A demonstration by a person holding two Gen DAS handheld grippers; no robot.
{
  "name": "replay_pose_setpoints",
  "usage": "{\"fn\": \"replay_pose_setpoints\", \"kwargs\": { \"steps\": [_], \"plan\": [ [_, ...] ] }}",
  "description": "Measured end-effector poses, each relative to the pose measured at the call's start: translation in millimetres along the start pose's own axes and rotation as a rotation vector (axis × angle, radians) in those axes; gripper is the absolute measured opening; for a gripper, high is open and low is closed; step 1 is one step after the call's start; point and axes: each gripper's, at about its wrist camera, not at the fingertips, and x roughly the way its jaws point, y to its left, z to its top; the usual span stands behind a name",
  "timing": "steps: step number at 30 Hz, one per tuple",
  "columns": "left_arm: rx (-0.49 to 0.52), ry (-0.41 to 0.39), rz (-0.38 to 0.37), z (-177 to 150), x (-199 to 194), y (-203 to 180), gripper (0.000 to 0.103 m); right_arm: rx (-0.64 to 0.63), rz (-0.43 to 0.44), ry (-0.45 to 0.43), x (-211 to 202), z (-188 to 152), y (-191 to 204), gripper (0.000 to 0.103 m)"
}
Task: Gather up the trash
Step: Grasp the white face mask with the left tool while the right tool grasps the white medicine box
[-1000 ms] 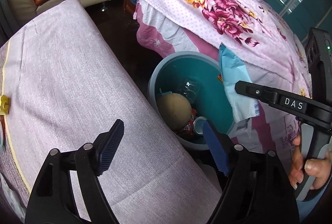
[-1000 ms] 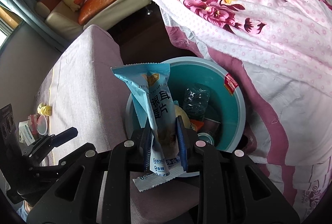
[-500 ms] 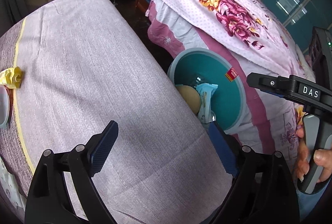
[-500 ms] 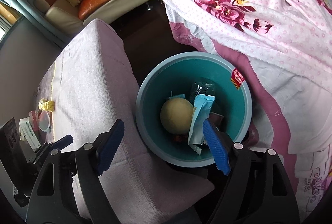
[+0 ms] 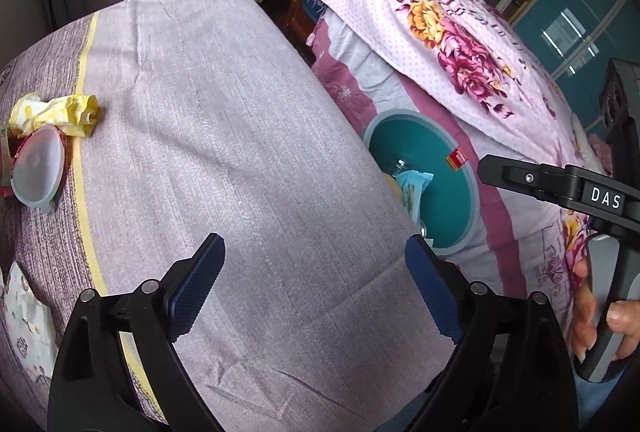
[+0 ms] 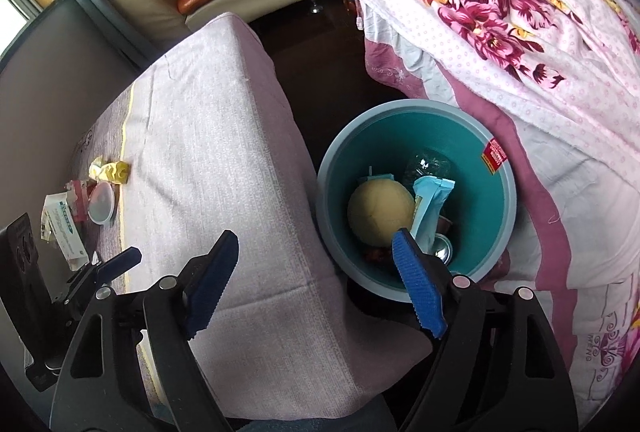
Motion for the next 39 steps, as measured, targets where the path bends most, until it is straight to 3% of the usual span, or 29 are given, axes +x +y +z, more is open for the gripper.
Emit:
{"fn": "replay_pose_setpoints", "kwargs": {
  "steps": [14, 30, 39],
  "plan": [
    [-0.122, -0.047, 0.037, -27, -38, 70, 0.092, -0.121, 0.019, 0.051, 17, -12, 76, 0.076],
    [-0.346, -0.157, 0.164, -84, -125, 221, 0.092, -0.33, 0.069, 0.121, 52, -29, 204, 0.076],
    [-0.462, -0.233, 0.256, -100, -167, 303, 0.092, -0.424, 0.155, 0.183, 85, -39, 293, 0.076]
  ]
}}
